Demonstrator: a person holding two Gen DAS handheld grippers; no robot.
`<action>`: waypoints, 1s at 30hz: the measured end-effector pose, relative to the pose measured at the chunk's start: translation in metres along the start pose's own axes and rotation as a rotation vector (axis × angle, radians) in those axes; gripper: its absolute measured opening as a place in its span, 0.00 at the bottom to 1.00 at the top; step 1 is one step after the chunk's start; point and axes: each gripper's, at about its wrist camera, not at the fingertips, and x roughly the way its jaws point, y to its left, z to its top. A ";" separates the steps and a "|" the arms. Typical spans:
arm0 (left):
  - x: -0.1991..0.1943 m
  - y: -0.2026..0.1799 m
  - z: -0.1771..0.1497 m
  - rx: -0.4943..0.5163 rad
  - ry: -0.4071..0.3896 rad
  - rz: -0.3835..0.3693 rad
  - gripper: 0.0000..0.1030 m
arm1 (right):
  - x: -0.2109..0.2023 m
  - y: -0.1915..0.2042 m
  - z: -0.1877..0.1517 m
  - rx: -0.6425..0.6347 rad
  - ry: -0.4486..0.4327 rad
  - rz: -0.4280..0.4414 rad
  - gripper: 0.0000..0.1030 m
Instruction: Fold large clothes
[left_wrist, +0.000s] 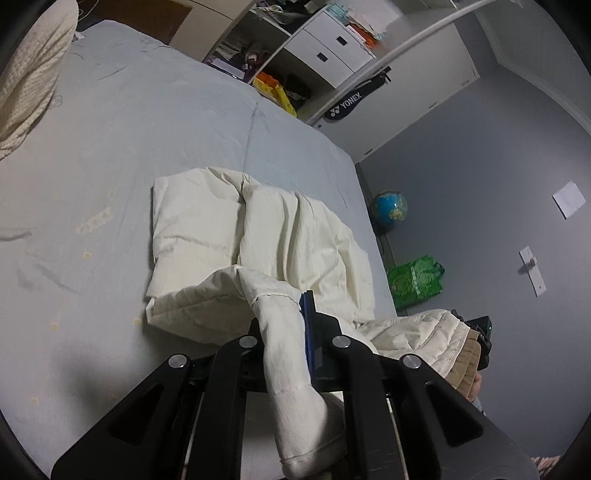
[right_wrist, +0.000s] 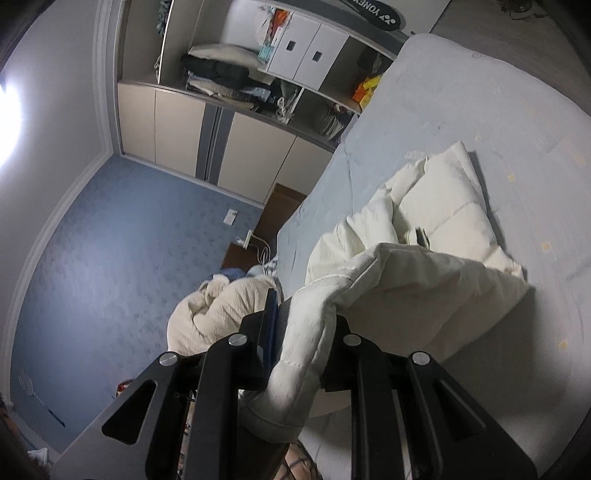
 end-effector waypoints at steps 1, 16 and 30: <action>0.003 0.001 0.005 -0.003 -0.002 0.004 0.08 | 0.002 -0.001 0.004 0.004 -0.005 -0.001 0.14; 0.056 0.024 0.082 -0.156 0.000 -0.019 0.11 | 0.057 -0.035 0.072 0.150 -0.085 -0.048 0.15; 0.129 0.066 0.138 -0.307 0.038 0.017 0.18 | 0.128 -0.098 0.123 0.327 -0.090 -0.160 0.15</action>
